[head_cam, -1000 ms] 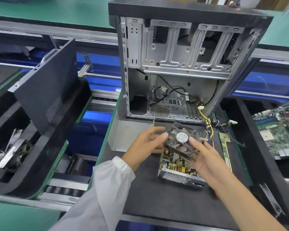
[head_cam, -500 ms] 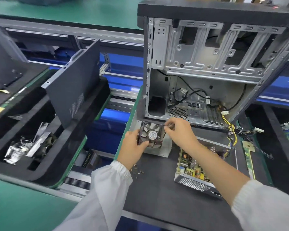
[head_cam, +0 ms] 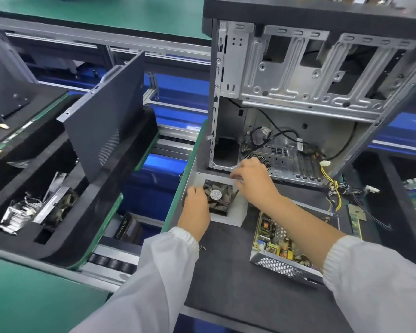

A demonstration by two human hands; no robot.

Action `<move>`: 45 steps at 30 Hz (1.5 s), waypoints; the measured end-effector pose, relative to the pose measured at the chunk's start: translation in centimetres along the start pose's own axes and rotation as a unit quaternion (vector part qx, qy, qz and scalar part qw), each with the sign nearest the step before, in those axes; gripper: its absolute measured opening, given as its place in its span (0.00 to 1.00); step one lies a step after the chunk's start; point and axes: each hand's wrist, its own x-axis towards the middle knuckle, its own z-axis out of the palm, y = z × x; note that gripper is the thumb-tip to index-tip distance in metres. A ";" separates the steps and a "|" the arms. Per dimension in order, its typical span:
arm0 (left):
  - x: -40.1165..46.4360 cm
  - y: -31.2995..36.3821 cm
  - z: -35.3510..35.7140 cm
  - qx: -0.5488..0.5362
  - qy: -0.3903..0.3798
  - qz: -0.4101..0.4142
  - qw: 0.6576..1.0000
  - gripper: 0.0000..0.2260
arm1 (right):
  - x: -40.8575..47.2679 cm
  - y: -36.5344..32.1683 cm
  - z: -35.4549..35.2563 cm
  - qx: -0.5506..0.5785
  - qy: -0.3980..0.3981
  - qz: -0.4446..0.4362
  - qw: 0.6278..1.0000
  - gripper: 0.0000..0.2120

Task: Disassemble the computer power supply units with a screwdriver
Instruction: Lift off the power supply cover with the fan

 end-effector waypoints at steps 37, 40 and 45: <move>-7.3 9.4 1.9 -0.095 -0.189 0.199 0.957 0.22 | -23.3 14.4 0.4 0.279 -0.055 0.266 0.921 0.17; -7.6 9.4 2.2 -0.057 -0.214 0.219 0.950 0.23 | -22.4 15.4 -1.5 0.531 0.012 0.307 0.790 0.18; -7.1 11.2 1.5 -0.036 -0.297 0.310 0.902 0.14 | -21.6 16.3 -5.6 0.811 0.018 0.176 0.557 0.19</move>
